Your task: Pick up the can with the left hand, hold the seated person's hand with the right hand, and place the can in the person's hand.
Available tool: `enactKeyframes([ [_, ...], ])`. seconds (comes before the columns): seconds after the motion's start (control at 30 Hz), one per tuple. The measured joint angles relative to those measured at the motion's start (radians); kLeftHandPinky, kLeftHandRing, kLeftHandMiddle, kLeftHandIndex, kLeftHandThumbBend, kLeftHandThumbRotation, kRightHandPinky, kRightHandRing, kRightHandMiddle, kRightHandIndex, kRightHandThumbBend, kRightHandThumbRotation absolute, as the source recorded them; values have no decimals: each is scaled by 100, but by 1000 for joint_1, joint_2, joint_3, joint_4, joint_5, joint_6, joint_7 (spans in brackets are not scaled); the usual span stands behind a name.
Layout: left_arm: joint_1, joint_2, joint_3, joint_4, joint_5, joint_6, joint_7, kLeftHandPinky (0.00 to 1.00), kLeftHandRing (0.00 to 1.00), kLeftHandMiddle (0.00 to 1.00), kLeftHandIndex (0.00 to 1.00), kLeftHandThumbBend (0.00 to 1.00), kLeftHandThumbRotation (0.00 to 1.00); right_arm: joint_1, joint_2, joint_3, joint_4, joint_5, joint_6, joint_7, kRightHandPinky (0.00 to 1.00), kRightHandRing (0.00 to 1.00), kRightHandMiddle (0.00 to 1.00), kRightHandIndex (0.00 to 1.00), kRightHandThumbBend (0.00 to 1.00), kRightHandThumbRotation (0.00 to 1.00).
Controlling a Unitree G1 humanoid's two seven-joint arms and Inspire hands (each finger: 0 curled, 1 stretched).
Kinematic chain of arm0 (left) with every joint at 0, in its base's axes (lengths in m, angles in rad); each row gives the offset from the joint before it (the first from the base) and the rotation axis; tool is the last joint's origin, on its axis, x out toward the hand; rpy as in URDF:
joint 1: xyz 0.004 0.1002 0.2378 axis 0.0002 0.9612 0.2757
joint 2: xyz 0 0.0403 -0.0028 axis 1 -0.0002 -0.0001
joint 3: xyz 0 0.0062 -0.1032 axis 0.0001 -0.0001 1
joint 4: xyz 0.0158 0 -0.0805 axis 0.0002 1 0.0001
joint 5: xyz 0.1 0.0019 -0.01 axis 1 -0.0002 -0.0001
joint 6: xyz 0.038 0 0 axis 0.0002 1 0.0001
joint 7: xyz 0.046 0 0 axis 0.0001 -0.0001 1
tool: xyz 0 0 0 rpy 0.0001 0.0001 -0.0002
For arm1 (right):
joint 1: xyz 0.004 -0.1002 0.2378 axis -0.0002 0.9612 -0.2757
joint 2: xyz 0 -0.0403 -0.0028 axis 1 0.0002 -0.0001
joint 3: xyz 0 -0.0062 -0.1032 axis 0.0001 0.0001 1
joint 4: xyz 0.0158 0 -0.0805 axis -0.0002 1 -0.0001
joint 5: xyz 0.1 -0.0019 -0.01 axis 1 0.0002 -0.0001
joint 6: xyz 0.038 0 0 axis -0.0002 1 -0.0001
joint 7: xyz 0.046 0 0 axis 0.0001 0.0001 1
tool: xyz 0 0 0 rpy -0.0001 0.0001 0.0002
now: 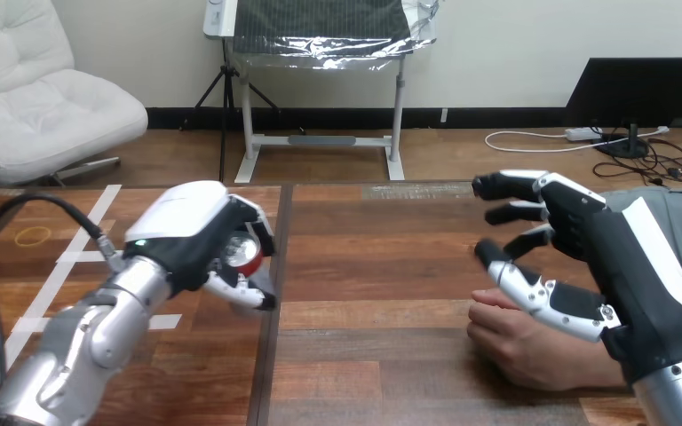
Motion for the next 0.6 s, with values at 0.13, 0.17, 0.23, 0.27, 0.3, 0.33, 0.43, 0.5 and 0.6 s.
enactKeyframes([
  [0.13,13,-10,0,-48,0,17,-15,37,42,49,51,64,0,0,-27,-14,0,-3,19,14,63,77,81,75,70,0],
  [0.17,17,-13,0,-61,0,21,-18,37,42,49,51,64,0,-1,-35,-18,0,-3,24,18,64,78,81,75,71,0],
  [0.23,24,-18,0,-85,0,28,-24,37,42,48,51,63,0,-1,-51,-27,0,-5,32,29,66,79,82,76,75,0],
  [0.27,27,-20,0,-94,0,29,-25,37,41,48,51,63,0,-1,-59,-31,0,-8,35,33,66,79,82,76,75,0],
  [0.3,30,-23,0,-107,0,31,-28,36,41,48,51,63,0,-1,-69,-36,0,-13,38,38,66,79,82,76,77,0],
  [0.33,33,-26,0,-118,0,33,-30,36,41,48,51,63,0,-1,-79,-40,1,-19,41,43,67,79,82,76,77,0],
  [0.43,41,-34,0,-153,-1,36,-37,35,40,47,51,62,0,-3,-118,-53,1,-46,52,58,67,79,82,76,80,0],
  [0.5,44,-40,0,-173,-4,37,-41,34,39,47,50,62,0,-6,-145,-62,3,-65,59,70,67,79,82,76,81,0],
  [0.6,45,-51,0,-200,-15,38,-43,33,38,46,50,62,0,-16,-185,-76,11,-92,73,89,68,79,83,76,84,0],
])
